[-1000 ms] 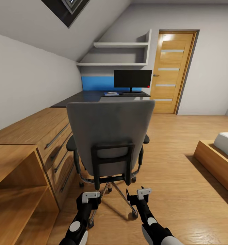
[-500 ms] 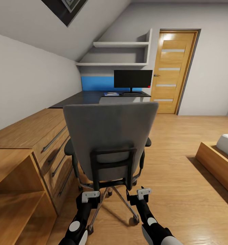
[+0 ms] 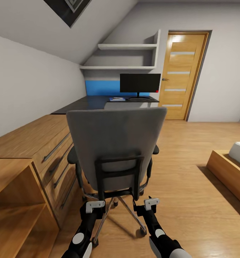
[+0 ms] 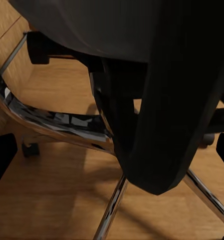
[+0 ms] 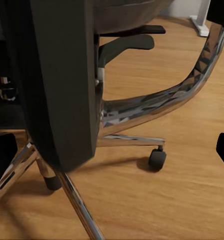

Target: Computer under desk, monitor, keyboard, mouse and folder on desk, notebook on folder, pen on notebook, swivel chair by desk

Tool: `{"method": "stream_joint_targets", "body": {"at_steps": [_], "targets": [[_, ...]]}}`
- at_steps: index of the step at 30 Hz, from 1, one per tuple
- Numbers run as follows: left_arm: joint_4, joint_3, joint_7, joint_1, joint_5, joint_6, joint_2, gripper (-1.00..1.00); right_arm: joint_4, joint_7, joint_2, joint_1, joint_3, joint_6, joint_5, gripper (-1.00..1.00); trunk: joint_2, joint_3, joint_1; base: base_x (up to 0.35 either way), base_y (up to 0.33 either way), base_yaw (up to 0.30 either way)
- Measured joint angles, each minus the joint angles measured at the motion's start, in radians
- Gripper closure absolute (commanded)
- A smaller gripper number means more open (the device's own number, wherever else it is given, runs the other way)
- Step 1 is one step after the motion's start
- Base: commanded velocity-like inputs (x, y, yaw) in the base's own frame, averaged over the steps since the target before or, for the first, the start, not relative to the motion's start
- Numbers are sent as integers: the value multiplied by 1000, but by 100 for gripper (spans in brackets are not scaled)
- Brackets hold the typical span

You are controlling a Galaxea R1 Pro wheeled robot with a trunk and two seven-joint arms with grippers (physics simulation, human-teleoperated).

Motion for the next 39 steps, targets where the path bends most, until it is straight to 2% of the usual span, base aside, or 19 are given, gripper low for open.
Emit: {"method": "stream_joint_targets", "body": {"at_steps": [13, 31, 39], "targets": [[0, 0, 0, 0, 0, 0, 1, -100, 0, 1, 0, 0, 2, 0, 2, -100, 0, 0, 0, 113, -5, 0], [0, 0, 0, 0, 0, -2, 2, -100, 0, -1, 0, 0, -3, -2, -1, -100, 0, 0, 0, 83, -87, 0], [0, 0, -2, 0, 0, -1, 1, -100, 0, 0, 0, 0, 1, -1, 3, -100, 0, 0, 0, 2, 184, 0]]}}
